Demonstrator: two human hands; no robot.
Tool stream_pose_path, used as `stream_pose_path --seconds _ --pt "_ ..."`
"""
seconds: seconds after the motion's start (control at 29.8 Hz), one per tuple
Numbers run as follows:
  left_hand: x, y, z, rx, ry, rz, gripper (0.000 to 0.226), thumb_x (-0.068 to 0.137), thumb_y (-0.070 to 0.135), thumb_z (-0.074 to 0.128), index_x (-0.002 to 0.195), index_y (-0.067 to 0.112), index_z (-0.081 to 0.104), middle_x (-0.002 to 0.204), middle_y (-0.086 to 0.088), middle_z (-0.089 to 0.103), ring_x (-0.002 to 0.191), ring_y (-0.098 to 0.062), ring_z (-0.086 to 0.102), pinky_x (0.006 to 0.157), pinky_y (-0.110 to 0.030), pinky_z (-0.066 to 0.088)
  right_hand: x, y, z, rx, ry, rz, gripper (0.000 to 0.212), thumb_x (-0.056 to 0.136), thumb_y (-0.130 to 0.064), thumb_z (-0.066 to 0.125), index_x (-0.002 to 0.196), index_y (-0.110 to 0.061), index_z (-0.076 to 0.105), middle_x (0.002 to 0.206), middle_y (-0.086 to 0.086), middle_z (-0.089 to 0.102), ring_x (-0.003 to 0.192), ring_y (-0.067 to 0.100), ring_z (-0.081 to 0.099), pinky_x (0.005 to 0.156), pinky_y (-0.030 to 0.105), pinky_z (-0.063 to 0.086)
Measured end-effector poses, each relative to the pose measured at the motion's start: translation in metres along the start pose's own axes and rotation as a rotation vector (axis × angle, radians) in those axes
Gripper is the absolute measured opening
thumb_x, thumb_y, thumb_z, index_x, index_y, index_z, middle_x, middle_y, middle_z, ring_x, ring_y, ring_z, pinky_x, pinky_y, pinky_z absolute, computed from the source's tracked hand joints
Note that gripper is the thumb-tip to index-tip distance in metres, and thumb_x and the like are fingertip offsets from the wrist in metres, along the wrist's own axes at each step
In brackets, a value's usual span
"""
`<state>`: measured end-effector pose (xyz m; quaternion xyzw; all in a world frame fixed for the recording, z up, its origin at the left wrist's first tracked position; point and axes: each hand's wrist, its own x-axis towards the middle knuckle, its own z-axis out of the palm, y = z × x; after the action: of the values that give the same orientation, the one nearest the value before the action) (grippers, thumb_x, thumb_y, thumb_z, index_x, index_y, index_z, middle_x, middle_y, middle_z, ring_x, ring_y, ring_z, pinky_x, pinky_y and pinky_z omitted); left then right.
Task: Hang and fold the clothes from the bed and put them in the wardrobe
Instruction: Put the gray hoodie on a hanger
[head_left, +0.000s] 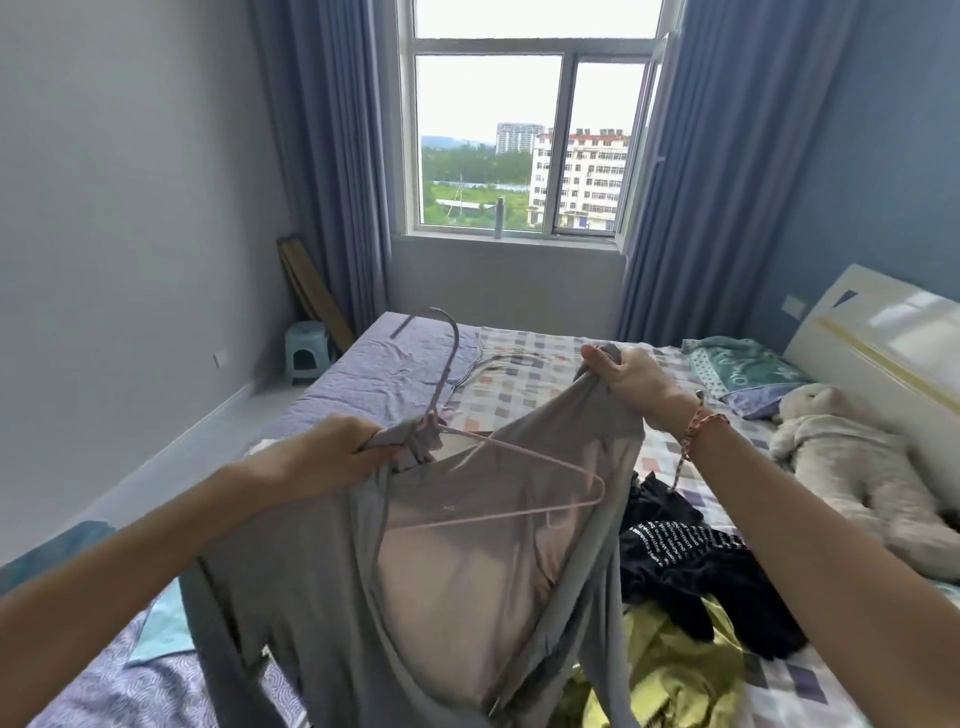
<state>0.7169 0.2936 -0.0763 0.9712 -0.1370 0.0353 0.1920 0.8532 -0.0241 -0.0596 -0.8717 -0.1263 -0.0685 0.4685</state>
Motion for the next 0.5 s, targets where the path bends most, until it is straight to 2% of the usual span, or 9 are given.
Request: stream_pose_path --seconds 0.07,0.1,0.17,0.27,0.34,0.37,0.44,0.47,0.5 --pt "0.005 0.002 0.011 -0.011 0.041 -0.057 0.036 0.094 0.040 0.050 0.066 0.017 0.046 0.079 -0.009 0.061 0.074 -0.020 0.053 0.071 -0.033 0.042 -0.004 -0.005 0.006 0.044 -0.007 0.006 0.056 0.086 -0.052 0.054 0.079 0.003 0.063 0.072 0.011 0.057 0.068 0.020 0.052 0.067 0.033 0.044" --pt "0.007 0.004 0.015 -0.005 0.067 -0.089 0.034 0.094 0.037 0.050 0.069 0.015 0.049 0.083 -0.009 0.062 0.078 -0.021 0.054 0.072 -0.032 0.041 -0.006 -0.008 0.008 0.054 -0.017 0.006 0.060 0.084 -0.054 0.054 0.080 0.005 0.061 0.071 0.011 0.054 0.068 0.020 0.049 0.066 0.033 0.042" --pt "0.012 0.008 0.017 0.020 0.087 -0.125 0.031 0.096 0.035 0.048 0.075 0.011 0.054 0.087 -0.008 0.063 0.083 -0.022 0.056 0.071 -0.030 0.040 -0.010 -0.018 0.009 0.074 -0.044 -0.003 0.051 0.087 -0.048 0.055 0.073 0.001 0.060 0.071 0.011 0.053 0.068 0.020 0.048 0.066 0.032 0.040" --pt "0.020 0.019 0.021 -0.029 0.102 -0.103 0.036 0.096 0.034 0.048 0.065 0.018 0.049 0.071 -0.003 0.056 0.070 -0.019 0.051 0.060 -0.025 0.035 -0.021 -0.047 0.015 0.175 0.008 -0.035 0.036 0.092 -0.033 0.056 0.063 -0.013 0.052 0.062 0.005 0.051 0.057 0.014 0.047 0.058 0.028 0.040" --pt "0.030 0.026 0.025 -0.094 0.114 -0.078 0.040 0.094 0.037 0.050 0.058 0.020 0.044 0.063 -0.001 0.052 0.058 -0.015 0.046 0.052 -0.019 0.032 -0.031 -0.069 0.027 0.252 0.032 -0.101 0.030 0.093 -0.026 0.056 0.068 -0.011 0.049 0.061 0.004 0.048 0.052 0.010 0.045 0.051 0.023 0.038" --pt "0.034 0.027 0.024 -0.131 0.133 -0.066 0.042 0.092 0.041 0.050 0.058 0.019 0.045 0.062 -0.003 0.054 0.057 -0.014 0.047 0.053 -0.020 0.035 -0.038 -0.080 0.033 0.279 -0.006 -0.142 0.026 0.094 -0.024 0.055 0.073 -0.009 0.051 0.064 0.004 0.050 0.054 0.009 0.047 0.052 0.022 0.039" --pt "0.042 0.024 0.015 -0.238 0.225 -0.027 0.048 0.083 0.056 0.049 0.058 0.015 0.049 0.066 -0.010 0.059 0.061 -0.018 0.051 0.062 -0.033 0.043 -0.053 -0.085 0.041 0.243 -0.204 -0.188 0.021 0.095 -0.018 0.053 0.075 -0.010 0.056 0.068 -0.001 0.054 0.057 0.002 0.051 0.056 0.016 0.043" --pt "0.043 0.023 0.007 -0.281 0.278 -0.026 0.052 0.081 0.058 0.049 0.059 0.011 0.051 0.065 -0.011 0.059 0.062 -0.018 0.051 0.064 -0.038 0.043 -0.058 -0.078 0.041 0.143 -0.230 -0.250 0.018 0.092 -0.013 0.057 0.075 -0.010 0.059 0.069 -0.003 0.055 0.060 0.000 0.053 0.060 0.015 0.046" --pt "0.044 0.022 -0.003 -0.322 0.326 -0.029 0.052 0.083 0.054 0.053 0.058 0.009 0.051 0.061 -0.008 0.057 0.059 -0.016 0.049 0.063 -0.037 0.040 -0.055 -0.071 0.036 -0.014 -0.124 -0.322 0.009 0.087 -0.009 0.063 0.078 -0.010 0.063 0.073 -0.005 0.056 0.068 0.003 0.055 0.067 0.019 0.047"
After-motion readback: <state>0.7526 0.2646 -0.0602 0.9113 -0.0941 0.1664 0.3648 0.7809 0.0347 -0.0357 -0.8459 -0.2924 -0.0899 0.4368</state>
